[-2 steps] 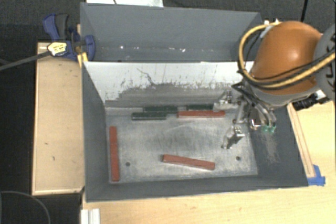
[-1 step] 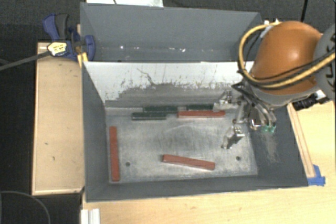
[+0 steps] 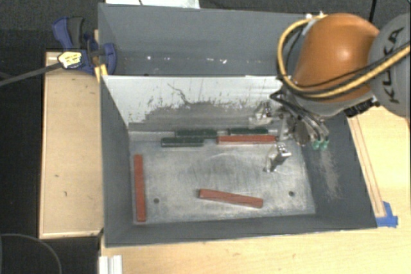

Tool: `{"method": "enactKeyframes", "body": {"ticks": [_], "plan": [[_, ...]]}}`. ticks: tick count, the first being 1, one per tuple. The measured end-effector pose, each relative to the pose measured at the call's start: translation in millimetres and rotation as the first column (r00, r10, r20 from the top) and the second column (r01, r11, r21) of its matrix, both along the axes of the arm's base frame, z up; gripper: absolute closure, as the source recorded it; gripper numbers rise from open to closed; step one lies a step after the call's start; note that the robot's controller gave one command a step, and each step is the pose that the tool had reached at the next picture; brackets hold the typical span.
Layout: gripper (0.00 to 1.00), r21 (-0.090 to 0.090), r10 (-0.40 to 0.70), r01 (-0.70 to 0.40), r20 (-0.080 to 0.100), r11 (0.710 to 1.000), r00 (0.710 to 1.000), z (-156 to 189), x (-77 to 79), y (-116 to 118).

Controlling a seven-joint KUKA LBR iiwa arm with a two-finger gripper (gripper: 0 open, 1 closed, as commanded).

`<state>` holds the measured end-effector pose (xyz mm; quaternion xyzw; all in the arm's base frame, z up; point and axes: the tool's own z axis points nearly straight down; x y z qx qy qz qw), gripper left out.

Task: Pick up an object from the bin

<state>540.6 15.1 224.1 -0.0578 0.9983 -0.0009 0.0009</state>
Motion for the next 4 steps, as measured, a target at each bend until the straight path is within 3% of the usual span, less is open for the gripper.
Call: {"method": "enactKeyframes", "body": {"ticks": [1,2,3,4], "plan": [[0.0,0.002,0.127,-0.127,0.009,0.992,0.992,-48,-4.7,24],[0.0,0.003,0.018,-0.018,0.002,1.0,1.0,-106,-30.9,44],[1.0,0.002,0.173,-0.173,0.001,0.985,0.985,-147,-58.0,18],[1.0,0.002,0.172,-0.172,0.001,0.985,0.985,-147,-58.0,18]]}}
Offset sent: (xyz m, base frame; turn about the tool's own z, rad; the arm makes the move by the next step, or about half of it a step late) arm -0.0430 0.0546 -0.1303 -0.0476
